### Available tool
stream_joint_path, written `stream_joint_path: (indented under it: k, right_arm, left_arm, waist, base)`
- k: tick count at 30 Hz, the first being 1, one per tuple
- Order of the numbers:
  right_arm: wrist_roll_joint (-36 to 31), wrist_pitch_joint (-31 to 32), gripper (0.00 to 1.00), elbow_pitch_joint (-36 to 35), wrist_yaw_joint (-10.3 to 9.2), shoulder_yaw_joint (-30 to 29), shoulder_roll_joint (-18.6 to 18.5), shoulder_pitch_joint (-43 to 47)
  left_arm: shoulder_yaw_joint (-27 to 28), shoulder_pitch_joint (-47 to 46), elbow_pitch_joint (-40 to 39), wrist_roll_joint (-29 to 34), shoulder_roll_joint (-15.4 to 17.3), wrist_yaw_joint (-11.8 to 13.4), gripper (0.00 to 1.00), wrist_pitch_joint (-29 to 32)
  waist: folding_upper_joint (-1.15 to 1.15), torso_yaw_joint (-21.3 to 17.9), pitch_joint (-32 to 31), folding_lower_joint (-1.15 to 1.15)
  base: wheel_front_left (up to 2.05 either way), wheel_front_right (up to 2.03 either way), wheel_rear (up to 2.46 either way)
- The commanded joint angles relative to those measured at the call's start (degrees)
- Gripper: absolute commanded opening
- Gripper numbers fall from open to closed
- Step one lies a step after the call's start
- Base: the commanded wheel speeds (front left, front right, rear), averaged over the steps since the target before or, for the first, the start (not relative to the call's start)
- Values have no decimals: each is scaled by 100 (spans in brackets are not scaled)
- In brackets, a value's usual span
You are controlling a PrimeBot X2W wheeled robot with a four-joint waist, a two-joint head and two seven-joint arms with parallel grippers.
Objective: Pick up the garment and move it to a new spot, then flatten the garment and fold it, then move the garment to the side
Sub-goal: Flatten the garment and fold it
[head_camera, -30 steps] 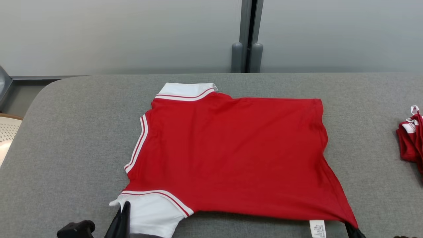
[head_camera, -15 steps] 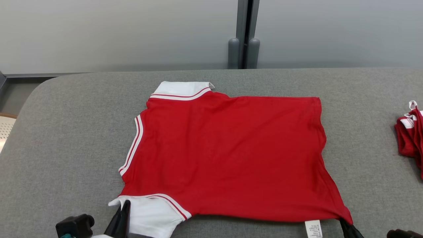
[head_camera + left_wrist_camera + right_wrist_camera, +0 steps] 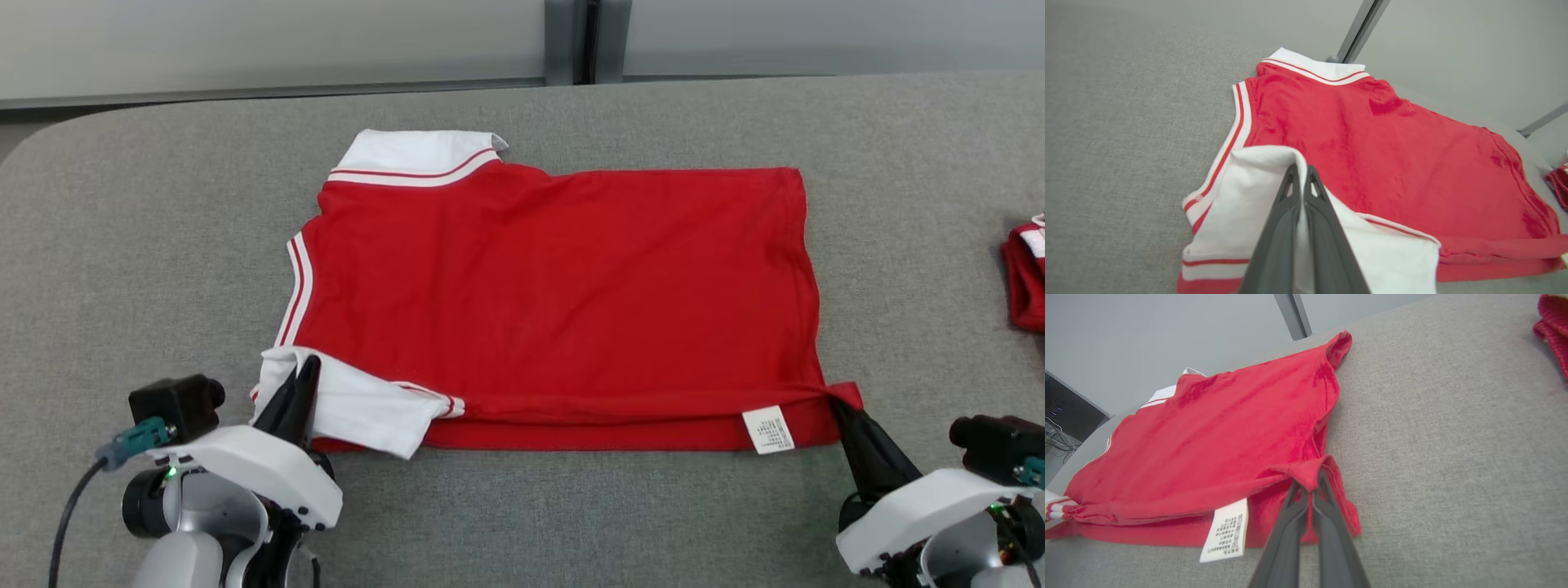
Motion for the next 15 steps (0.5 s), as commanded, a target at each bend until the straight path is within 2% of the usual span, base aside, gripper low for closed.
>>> stream_joint_path:
  k: [1,2,3,4,5,6,10,15]
  right_arm:
    - [-12,-38,0,25,0,-4,-50,-121]
    - [11,-66,0,62,0,22,-62,-233]
    - [-16,-103,0,103,0,57,-103,-346]
    - [-20,-178,33,132,0,97,-104,-449]
    - [-13,-251,92,149,0,140,-96,-531]
    - [-6,-329,100,157,0,160,-91,-592]
    - [-87,-849,100,151,0,239,-98,-801]
    - [-502,-1630,100,15,0,277,-182,-884]
  left_arm:
    - [25,-174,71,0,44,-30,0,-26]
    - [42,-314,181,-118,-1,-83,0,-40]
    - [43,-448,311,-153,-20,-117,8,-37]
    - [41,-560,426,-109,31,-136,45,-62]
    - [62,-674,514,-152,6,-148,100,-119]
    - [87,-782,585,-252,-51,-189,100,-175]
    - [164,-1045,776,-124,-80,-262,100,-764]
    - [121,-1087,789,366,-53,-169,100,-1739]
  waist:
    - [0,-36,153,0]
    - [0,-46,215,0]
    - [0,-55,275,0]
    - [0,-73,318,0]
    - [0,-85,353,0]
    - [0,-94,396,0]
    - [0,-124,490,0]
    - [0,-128,497,0]
  base:
    - [0,0,0]
    - [0,0,0]
    - [0,0,0]
    - [0,0,0]
    - [0,0,0]
    - [0,0,0]
    - [0,0,0]
    - [0,0,0]
